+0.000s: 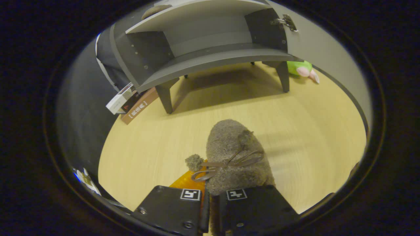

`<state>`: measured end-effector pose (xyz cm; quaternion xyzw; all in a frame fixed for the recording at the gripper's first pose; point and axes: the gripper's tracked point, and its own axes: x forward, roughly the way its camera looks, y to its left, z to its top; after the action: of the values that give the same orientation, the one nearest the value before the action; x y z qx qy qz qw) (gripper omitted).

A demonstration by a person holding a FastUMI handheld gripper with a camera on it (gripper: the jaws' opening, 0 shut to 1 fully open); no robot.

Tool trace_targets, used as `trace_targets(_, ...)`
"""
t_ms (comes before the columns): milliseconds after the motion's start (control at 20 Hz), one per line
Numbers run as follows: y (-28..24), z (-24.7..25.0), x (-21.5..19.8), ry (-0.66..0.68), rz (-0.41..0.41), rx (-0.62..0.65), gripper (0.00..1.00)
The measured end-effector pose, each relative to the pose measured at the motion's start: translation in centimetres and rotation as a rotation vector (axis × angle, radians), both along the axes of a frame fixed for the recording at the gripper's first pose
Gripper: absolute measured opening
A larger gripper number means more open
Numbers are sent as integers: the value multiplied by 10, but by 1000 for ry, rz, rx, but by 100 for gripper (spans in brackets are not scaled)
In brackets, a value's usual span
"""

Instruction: Open the shoe cabinet door, grab the shoes and put them into the shoe cabinet, then close the shoe cabinet door.

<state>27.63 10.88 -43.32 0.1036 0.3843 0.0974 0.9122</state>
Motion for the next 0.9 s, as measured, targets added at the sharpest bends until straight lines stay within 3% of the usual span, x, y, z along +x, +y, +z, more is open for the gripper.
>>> trace_targets(100,0,11,-1,9,16,21,9)
trace_targets(250,-5,47,-3,-43,46,17,7)
trace_targets(900,-1,323,2,-515,136,-39,7)
